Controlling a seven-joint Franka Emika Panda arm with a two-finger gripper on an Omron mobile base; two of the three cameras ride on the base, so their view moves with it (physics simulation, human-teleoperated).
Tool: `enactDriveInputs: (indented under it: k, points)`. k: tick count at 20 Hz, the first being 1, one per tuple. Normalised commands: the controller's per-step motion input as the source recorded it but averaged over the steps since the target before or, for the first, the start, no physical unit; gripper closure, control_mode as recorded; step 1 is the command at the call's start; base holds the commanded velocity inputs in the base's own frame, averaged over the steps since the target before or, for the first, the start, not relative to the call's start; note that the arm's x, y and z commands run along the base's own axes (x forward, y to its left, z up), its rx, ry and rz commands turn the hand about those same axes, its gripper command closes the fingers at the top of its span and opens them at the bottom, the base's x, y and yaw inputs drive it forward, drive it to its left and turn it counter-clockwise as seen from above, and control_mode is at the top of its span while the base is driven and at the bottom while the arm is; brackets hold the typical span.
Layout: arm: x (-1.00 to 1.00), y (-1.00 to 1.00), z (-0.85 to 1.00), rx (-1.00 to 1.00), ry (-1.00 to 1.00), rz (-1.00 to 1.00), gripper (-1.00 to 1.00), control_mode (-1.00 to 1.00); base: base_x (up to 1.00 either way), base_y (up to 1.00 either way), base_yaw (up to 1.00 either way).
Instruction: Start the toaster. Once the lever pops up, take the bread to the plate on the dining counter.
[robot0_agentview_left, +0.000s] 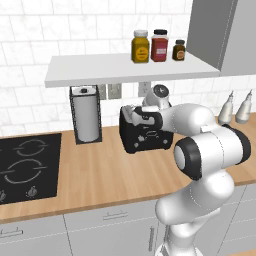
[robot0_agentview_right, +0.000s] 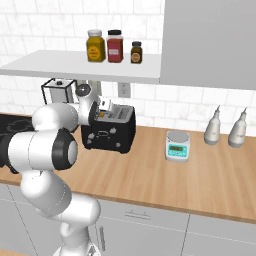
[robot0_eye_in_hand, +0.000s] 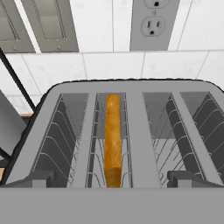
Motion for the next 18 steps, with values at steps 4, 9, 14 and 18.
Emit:
enactDriveInputs:
  k: [4,9,14,18]
  points:
    - [0.00,0.00,0.00,0.00,0.00,0.00,-1.00,-1.00,0.00,0.00,0.00]
    - [0.00,0.00,0.00,0.00,0.00,0.00,-1.00,-1.00,0.00,0.00,0.00]
    - [0.00,0.00,0.00,0.00,0.00,0.00,-1.00,-1.00,0.00,0.00,0.00]
    - [0.00,0.00,0.00,0.00,0.00,0.00,-1.00,-1.00,0.00,0.00,0.00]
